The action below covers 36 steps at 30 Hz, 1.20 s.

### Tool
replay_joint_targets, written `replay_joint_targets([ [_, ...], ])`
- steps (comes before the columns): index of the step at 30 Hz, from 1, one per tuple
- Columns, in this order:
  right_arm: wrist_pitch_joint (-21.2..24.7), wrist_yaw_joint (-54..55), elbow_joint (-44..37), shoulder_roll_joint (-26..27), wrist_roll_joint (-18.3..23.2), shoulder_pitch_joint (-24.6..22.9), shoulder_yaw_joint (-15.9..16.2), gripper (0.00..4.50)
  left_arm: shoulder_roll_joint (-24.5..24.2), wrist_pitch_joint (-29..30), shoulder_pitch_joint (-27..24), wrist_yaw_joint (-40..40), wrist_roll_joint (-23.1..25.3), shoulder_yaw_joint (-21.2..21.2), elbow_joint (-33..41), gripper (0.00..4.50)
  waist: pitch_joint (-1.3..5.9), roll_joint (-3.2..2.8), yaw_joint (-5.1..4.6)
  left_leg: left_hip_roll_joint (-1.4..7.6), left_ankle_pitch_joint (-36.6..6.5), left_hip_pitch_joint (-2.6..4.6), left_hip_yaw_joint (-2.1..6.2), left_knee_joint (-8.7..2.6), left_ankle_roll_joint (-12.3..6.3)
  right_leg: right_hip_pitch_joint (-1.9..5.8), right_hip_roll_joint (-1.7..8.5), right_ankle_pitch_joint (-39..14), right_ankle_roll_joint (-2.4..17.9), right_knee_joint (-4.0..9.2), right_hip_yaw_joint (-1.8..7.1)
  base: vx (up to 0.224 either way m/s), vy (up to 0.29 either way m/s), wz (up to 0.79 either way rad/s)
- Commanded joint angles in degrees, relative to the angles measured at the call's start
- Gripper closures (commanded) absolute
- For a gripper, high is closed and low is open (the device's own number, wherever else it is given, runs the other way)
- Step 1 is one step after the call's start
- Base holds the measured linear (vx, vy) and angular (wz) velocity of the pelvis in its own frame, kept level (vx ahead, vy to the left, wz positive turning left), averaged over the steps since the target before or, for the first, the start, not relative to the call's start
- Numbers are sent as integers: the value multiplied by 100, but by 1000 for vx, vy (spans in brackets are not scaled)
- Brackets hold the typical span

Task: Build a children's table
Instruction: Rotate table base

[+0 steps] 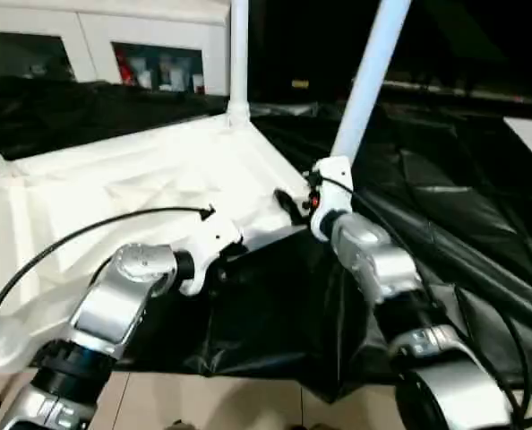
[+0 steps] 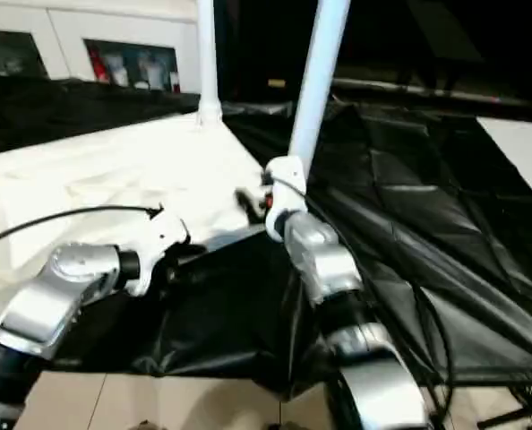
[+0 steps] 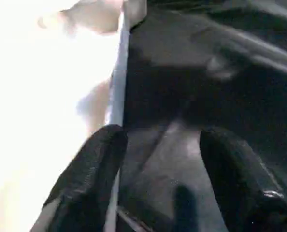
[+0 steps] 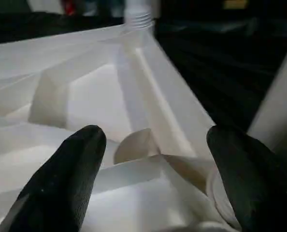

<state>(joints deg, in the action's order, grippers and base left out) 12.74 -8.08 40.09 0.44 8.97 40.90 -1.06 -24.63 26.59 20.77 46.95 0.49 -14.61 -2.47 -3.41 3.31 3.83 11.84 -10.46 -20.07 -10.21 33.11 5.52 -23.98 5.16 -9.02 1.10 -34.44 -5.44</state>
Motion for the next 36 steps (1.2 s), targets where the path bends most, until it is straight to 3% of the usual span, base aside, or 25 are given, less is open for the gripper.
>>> replay_joint_targets([
  [1, -230, 472, 223, -170, -6, 79, -410, 68, -126, 19, -116, -290, 292, 9, 27, 119, 401, -56, -8, 113, -1021, 18, 0, -390, 113, 317, 265, -1208, 815, 304, 321, 0, 0, 0],
  [7, -600, 865, 590, -333, 50, 139, -711, 68, -224, 128, -440, -255, 346, -103, 337, 84, 386, -67, 62, 112, -1289, 54, -11, -386, 151, 273, 260, -1448, 731, 329, 321, 0, 0, 0],
  [8, -670, 934, 681, -379, 44, 160, -759, 68, -223, 126, -493, -250, 340, -123, 397, 60, 385, -89, 73, 113, -1370, 73, -10, -387, 189, 248, 252, -1489, 728, 329, 319, 0, 0, 0],
  [11, -875, 1159, 985, -575, 88, 221, -944, 68, -200, -20, -613, -304, 318, -221, 504, 49, 380, -119, 150, 112, -1557, 114, -23, -374, 243, 209, 243, -1549, 729, 344, 322, 0, 0, 0],
  [14, -949, 1205, 1050, -676, 101, 227, -995, 68, -258, -182, -577, -435, 523, -290, 325, 44, 378, -86, 165, 92, -1642, 52, -11, -378, 222, 251, 239, -1601, 667, 345, 319, 0, 0, 0],
  [15, -966, 1214, 1062, -740, 109, 222, -1031, 68, -289, -340, -500, -558, 674, -310, 145, 14, 379, -77, 164, 83, -1655, 31, 0, -376, 203, 263, 246, -1757, 581, 363, 312, 0, 0, 0],
  [20, -1031, 1200, 1110, -809, 94, 214, -1067, 68, -292, -591, -285, -824, 905, -315, -161, 5, 386, -60, 155, 66, -1638, 23, 13, -355, 180, 250, 254, -2130, 404, 411, 292, 0, 0, 0],
  [26, -1166, 1251, 1242, -835, 82, 226, -1109, 68, -227, -1185, 137, -1457, 1271, -312, -835, 5, 414, -70, 120, 69, -1492, -5, 29, -343, 168, 267, 245, -1792, 515, 357, 282, 0, 0, 0],
  [30, -1193, 1266, 1281, -935, 59, 232, -1149, 68, -98, -1241, 169, -1451, 1136, -216, -891, 5, 440, -74, 106, 92, -1205, -20, 23, -323, 154, 290, 251, -1193, 751, 267, 289, 0, 0, 0],
  [36, -1324, 1391, 1612, -1333, 19, 377, -1291, 68, -159, -1535, 41, -1454, 1014, -106, -1033, 5, 452, -52, 133, 80, -1019, -25, -8, -289, 27, 295, 249, -941, 887, 236, 286, 0, 0, 0],
])
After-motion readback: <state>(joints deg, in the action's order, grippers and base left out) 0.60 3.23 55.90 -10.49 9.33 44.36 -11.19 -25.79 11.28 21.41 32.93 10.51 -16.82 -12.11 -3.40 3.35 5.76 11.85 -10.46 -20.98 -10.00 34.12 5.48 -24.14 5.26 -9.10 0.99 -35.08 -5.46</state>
